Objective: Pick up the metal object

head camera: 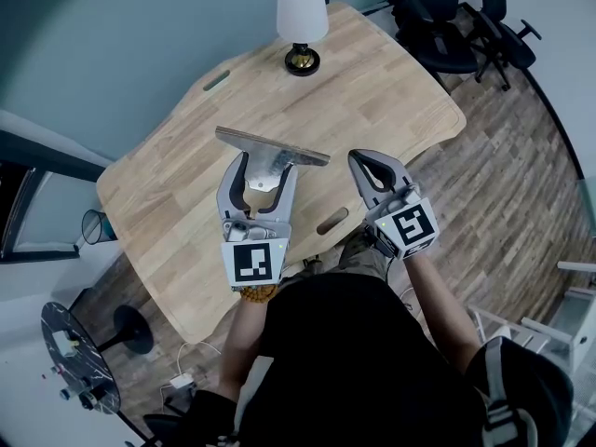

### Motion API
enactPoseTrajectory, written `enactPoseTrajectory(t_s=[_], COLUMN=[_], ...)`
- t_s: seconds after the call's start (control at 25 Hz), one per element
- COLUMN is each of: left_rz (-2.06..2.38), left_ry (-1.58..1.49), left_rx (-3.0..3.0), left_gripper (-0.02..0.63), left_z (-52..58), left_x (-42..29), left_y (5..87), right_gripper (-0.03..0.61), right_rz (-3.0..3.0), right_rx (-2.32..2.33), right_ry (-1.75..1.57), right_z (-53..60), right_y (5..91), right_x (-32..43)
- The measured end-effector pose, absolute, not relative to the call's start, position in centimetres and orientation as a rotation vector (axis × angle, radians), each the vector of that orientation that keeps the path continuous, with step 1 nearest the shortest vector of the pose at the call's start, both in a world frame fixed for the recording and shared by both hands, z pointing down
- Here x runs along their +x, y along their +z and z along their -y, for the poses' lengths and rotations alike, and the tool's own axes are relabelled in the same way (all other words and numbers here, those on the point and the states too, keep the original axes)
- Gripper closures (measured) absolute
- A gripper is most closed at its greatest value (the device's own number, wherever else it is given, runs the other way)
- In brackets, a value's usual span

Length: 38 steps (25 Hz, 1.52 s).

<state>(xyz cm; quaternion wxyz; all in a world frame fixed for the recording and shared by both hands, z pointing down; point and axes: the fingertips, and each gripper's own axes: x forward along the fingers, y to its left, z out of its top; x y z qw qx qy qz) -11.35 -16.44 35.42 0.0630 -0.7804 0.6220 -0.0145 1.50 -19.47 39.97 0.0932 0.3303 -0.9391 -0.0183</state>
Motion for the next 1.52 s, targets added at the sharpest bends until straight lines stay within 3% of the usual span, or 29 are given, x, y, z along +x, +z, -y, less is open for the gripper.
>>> enactPoseTrajectory(t_s=[1.52], left_rz=[-2.001], left_ry=[-0.158], left_rx=[-2.383], left_gripper=[0.31], left_z=[14.7], left_x=[-13.6], left_y=[43.1], right_gripper=[0.578], right_rz=[2.878], right_rx=[1.027], right_ry=[-0.088], right_z=[12.9], right_y=[41.1], right_x=[-5.1])
